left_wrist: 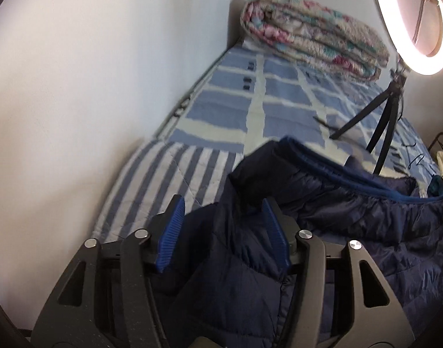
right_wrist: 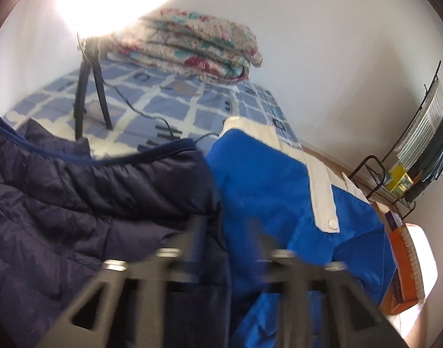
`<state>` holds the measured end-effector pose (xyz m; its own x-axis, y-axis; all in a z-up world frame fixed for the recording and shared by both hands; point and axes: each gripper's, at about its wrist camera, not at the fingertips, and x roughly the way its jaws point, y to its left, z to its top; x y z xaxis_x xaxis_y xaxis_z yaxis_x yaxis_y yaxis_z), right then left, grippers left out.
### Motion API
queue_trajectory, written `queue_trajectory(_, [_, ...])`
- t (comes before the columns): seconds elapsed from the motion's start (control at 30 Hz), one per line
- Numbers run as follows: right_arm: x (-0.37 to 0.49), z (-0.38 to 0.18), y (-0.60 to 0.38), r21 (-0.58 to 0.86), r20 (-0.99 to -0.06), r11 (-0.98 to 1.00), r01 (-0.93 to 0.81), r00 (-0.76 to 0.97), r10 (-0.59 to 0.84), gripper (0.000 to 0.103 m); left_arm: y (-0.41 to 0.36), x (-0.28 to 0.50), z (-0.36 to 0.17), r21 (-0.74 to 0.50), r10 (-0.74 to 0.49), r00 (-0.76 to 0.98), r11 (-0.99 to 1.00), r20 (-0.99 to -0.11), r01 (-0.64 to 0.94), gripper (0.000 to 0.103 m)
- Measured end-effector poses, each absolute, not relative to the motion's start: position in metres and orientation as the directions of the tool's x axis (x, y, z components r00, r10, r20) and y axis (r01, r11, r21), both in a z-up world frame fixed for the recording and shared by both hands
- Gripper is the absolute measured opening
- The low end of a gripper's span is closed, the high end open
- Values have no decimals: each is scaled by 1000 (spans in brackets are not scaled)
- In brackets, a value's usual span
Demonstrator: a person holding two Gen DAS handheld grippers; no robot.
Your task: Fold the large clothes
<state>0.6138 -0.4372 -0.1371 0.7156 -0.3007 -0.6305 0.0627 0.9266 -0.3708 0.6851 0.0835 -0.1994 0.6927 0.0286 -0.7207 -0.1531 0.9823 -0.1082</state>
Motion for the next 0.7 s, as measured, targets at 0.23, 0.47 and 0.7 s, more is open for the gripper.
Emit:
queue_trajectory(0.23, [546, -105, -455, -173, -631, 985, 0, 768, -111, 56, 43, 617, -150, -168, -129, 746, 986, -653, 23, 56])
queue_trajectory(0.47, [430, -122, -465, 33, -654, 999, -44, 755, 54, 66, -64, 527, -160, -104, -268, 687, 957, -675, 271, 56])
queue_trajectory(0.7, [363, -178, -494, 182, -723, 980, 76, 686, 81, 84, -151, 507, -200, 52, -211, 658, 933, -723, 356, 56])
